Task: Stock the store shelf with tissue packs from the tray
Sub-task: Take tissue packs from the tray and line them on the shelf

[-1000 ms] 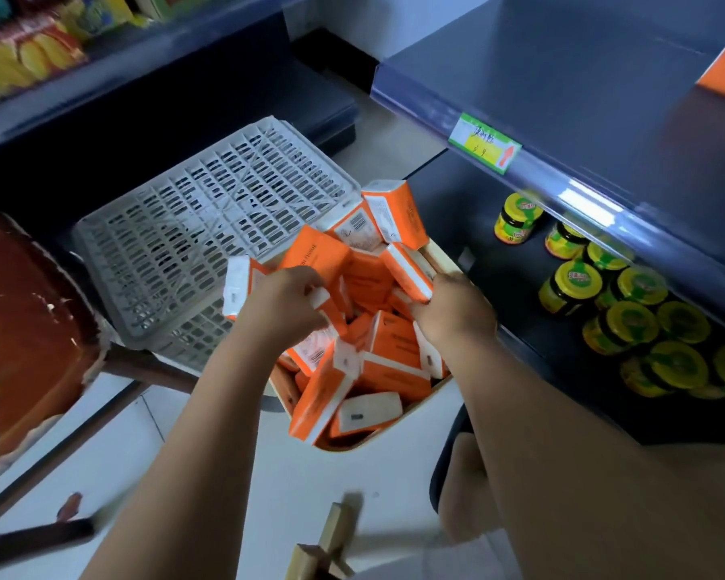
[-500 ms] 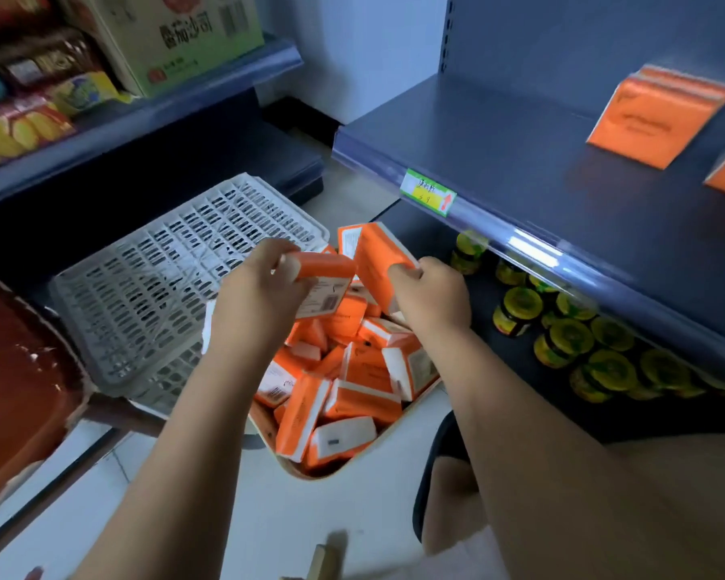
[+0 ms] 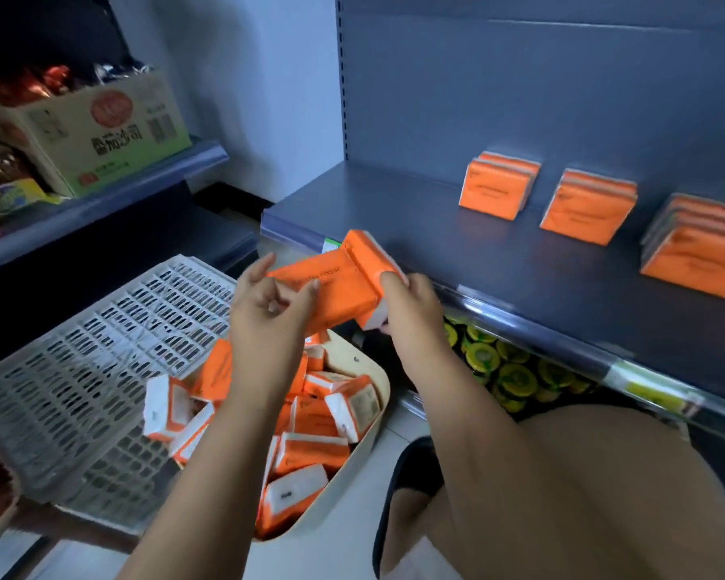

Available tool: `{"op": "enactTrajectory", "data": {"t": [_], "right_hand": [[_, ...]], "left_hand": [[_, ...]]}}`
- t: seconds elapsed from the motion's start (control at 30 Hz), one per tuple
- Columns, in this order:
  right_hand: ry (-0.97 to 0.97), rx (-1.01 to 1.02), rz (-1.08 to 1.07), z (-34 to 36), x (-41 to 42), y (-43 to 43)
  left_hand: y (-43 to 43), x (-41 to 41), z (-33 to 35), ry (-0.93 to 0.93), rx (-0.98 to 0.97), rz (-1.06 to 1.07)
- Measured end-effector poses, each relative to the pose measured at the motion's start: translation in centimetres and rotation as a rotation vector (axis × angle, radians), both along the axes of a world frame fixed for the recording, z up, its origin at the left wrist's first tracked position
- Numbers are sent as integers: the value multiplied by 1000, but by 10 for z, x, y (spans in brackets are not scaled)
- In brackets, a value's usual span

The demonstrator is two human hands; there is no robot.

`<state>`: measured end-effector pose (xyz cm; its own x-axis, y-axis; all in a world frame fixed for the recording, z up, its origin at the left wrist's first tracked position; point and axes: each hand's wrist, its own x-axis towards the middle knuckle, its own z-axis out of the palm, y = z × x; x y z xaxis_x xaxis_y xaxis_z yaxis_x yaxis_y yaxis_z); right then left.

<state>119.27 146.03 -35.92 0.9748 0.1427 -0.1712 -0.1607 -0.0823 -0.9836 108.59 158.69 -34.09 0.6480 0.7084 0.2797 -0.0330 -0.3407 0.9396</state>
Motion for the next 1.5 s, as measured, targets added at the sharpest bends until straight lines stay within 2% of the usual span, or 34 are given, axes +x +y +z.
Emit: {"op": "enactTrajectory", "data": {"t": [0.1,0.2,0.37,0.47,0.63,0.7,0.8,0.9,0.97,1.13,1.27,1.4,1.5], "right_hand": [[108,175,64,3,0,-10],[127,351,114,5,4,-20],[245,534,52,32,21,-21],[293,571,19,51,30,-34],[178,661,64,84,49,-84],[132,619,133,91,58,-118],[68,416,217,102,66,-172],[-12,226,157,109,77,-210],[-54,129,87,112,86,-227],[-53,216,-170,105,106,-260],[-36,241,-252,91,124,-274],[-170,67,-285,90,133,-276],[-226,48,-267,91,143,-276]], "left_hand": [[-6,11,6,-81,-50,3],[-17,18,20,-175,-299,-69],[-22,30,27,-180,-325,-125],[-27,41,33,-201,-343,-195],[-46,65,50,-241,-355,-307],[-64,77,58,-231,-324,-363],[-104,103,68,-223,-262,-468],[-142,128,73,-189,-199,-574],[-158,146,78,-164,-236,-603],[-165,190,80,-112,-393,-590],[-159,219,67,-30,-492,-546],[-153,239,65,-41,-561,-524],[-145,251,63,-72,-602,-529]]}}
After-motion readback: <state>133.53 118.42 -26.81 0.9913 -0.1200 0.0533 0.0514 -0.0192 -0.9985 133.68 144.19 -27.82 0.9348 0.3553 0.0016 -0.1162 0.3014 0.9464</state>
